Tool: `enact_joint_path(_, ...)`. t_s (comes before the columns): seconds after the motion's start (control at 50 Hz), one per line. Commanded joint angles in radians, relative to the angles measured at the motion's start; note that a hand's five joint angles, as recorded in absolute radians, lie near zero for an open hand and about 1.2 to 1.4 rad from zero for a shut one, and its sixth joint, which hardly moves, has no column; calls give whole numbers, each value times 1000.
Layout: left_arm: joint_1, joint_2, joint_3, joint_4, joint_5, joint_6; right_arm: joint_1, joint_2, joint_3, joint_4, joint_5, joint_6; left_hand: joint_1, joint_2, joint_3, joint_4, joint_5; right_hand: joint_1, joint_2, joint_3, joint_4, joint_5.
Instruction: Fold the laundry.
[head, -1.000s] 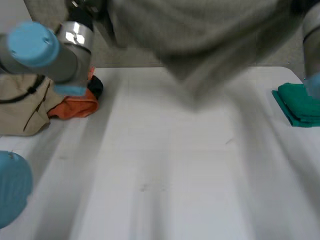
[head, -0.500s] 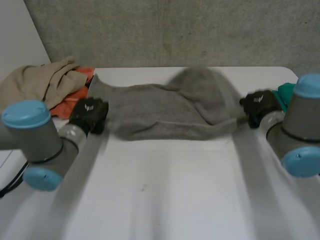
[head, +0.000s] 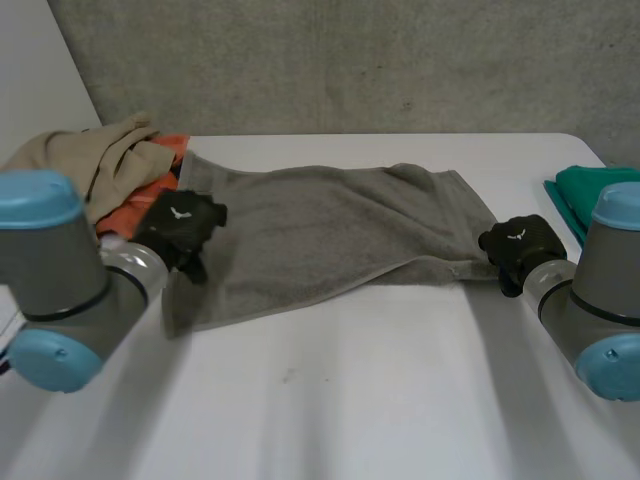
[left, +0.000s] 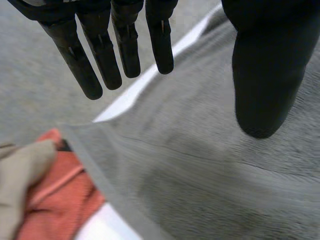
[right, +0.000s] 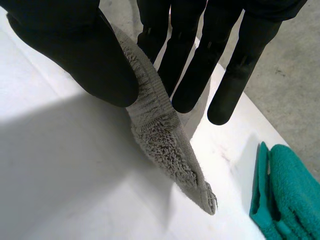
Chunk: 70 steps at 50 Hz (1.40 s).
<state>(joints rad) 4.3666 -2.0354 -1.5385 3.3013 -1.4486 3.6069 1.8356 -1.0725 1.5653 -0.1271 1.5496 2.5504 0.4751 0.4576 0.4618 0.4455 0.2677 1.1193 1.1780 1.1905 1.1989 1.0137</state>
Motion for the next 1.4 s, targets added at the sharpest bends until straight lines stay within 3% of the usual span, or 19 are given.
enact_joint_path(0.02,-28,-42,-6,-46,-81,24,-4,3,15,-11,-3,-2,26,44,39,56,59,277,218,206,197,208)
enact_joint_path(0.1,-27,-17,-55,-48,-119,22,-4,2,18,-13,-16,-2,35,52,48,65,68,277,218,206,197,208)
enact_joint_path(0.34,7,-11,-176,35,-119,24,1,2,24,-13,-17,-2,58,76,72,88,91,277,218,206,197,208)
enact_joint_path(0.48,28,-40,-174,122,-118,27,4,3,30,-13,-17,-2,126,143,139,155,159,277,218,206,197,208)
enact_joint_path(0.68,42,-126,-127,130,-116,39,7,3,45,-25,-19,-5,170,187,183,199,203,277,218,206,197,208)
enact_joint_path(0.76,44,-141,-105,132,-114,39,5,3,44,-25,-17,-5,275,293,289,305,308,277,218,206,197,208)
enact_joint_path(0.8,44,-150,-80,142,-111,39,5,2,44,-25,-17,-7,573,591,587,603,606,277,218,206,197,208)
enact_joint_path(0.88,51,-150,-54,184,-78,38,7,2,44,-25,-17,-5,920,937,933,949,953,277,218,206,197,208)
enact_joint_path(1.08,80,-152,-52,248,-50,38,5,3,47,-25,-17,-7,921,939,934,951,954,277,218,206,197,208)
enact_joint_path(1.12,76,-152,-60,245,-52,41,4,3,47,-25,-17,-7,495,512,508,524,528,277,218,206,197,208)
enact_joint_path(1.16,71,-152,-66,242,-52,41,2,2,47,-25,-19,-7,343,361,357,373,376,277,218,206,197,208)
enact_joint_path(1.32,76,-143,-95,216,-50,39,7,3,45,-25,-19,-7,331,349,345,361,364,277,218,206,197,208)
enact_joint_path(1.4,83,-150,-89,218,-30,39,8,2,44,-25,-17,-7,642,659,655,671,675,277,218,206,197,208)
